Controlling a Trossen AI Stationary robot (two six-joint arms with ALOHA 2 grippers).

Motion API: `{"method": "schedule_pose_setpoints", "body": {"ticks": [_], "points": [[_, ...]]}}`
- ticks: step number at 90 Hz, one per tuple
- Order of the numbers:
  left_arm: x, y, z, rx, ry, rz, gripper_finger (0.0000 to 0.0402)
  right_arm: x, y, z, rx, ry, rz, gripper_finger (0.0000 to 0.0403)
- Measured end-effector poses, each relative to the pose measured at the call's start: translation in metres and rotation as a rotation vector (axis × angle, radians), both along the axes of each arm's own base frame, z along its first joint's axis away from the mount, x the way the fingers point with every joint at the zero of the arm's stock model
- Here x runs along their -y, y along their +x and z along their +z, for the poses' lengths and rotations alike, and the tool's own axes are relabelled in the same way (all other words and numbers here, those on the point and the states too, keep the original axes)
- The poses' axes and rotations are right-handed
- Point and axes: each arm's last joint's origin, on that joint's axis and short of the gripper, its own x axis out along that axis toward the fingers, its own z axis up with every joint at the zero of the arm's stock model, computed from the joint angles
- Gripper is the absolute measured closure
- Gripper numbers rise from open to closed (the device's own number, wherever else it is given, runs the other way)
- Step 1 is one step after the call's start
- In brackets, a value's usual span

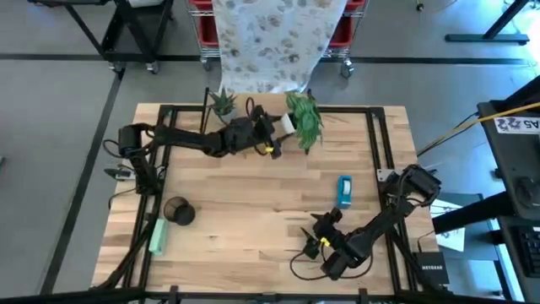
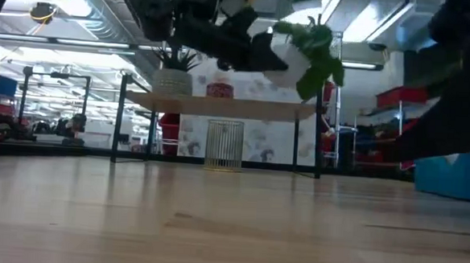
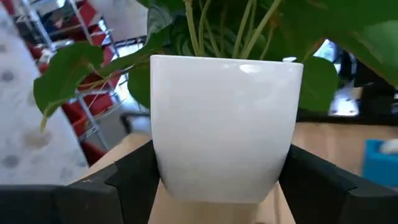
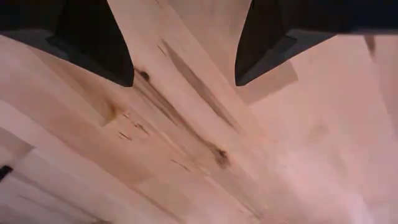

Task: Stock shelves
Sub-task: Put the potted plant on the shelf

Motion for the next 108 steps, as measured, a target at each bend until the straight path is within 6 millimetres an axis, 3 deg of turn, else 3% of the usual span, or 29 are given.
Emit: {"method": "schedule_pose_setpoints", "body": {"ticks": [15,108], "points": [[-0.01,0.003,-0.016,-0.031,-0.016,0.025,0.0139,0.003,0.005,0.0,-0.01,-0.015,0.009,0.0137],[-0.015,0.001,-0.018,-0.035,-0.065,0.012,0.0108,0.002,0.005,0.0,-0.018,0.004,0.015,0.0137]]}}
